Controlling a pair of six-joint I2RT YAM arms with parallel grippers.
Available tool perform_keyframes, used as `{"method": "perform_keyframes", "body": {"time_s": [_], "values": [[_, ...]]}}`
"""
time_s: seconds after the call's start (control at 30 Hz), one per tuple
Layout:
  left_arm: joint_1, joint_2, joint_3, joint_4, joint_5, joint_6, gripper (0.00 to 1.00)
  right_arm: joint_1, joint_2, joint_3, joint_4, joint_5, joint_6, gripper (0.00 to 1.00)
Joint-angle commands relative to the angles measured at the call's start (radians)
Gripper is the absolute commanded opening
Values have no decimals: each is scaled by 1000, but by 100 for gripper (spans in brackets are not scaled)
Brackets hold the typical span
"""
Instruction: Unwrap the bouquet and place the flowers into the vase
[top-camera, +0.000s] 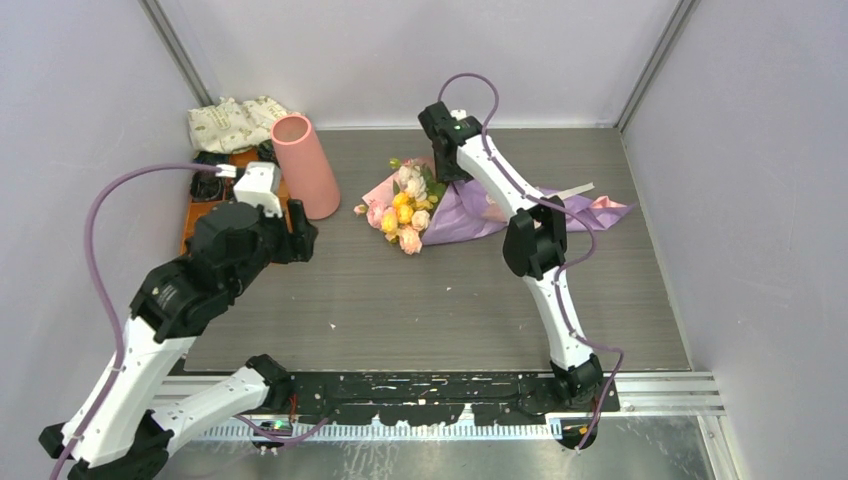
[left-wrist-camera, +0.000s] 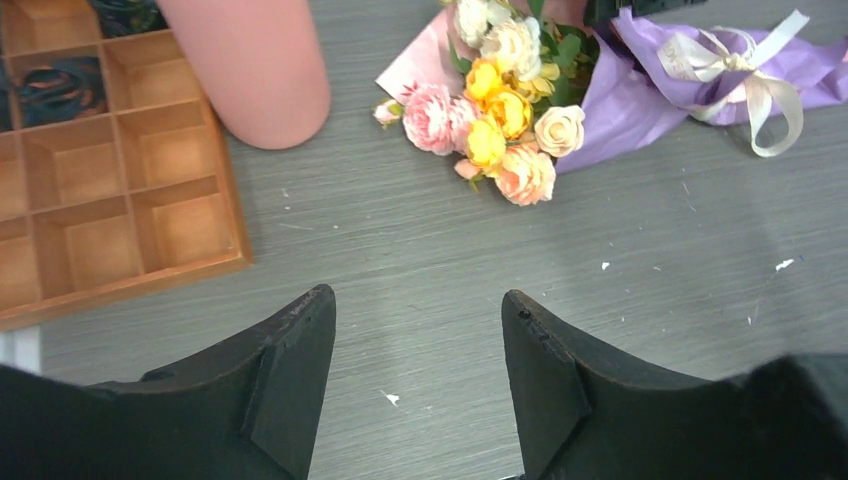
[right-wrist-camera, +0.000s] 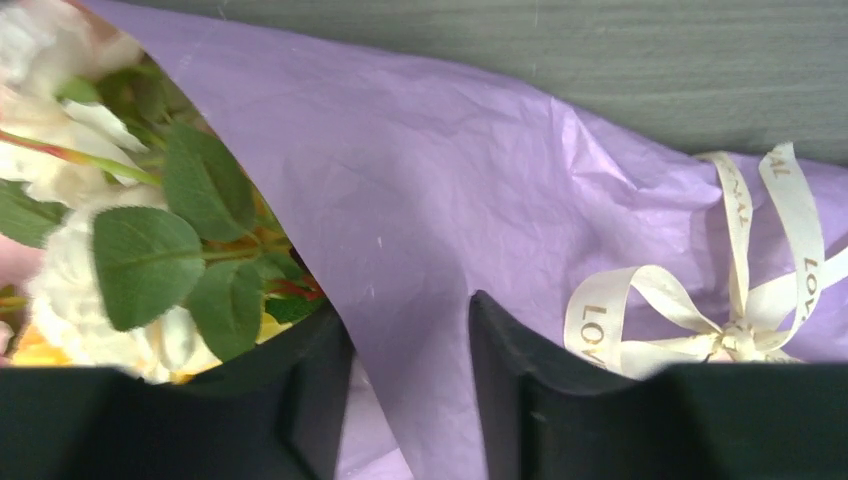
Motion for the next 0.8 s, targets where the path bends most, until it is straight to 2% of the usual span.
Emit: {"method": "perform_keyframes", "body": {"time_s": [0.0, 0.17, 0.3, 0.4, 0.57, 0.77], "values": [[-2, 24, -43, 152, 84, -12, 62, 0, -192, 0, 105, 65, -38, 60], [-22, 92, -73, 216, 138, -29, 61, -159, -332, -178, 144, 85, 25, 56], [-88, 147, -66, 256, 110, -29, 61, -353, -304, -257, 93, 10, 84, 50], [-144, 194, -55, 279, 91, -32, 61, -434, -287, -357, 119, -12, 93, 50], [-259, 268, -43, 305, 36, -40, 61, -503, -231, -457, 155, -65, 105, 49], [-341, 315, -27, 313, 1, -49, 61, -504, -222, -558, 201, -91, 107, 48]]}}
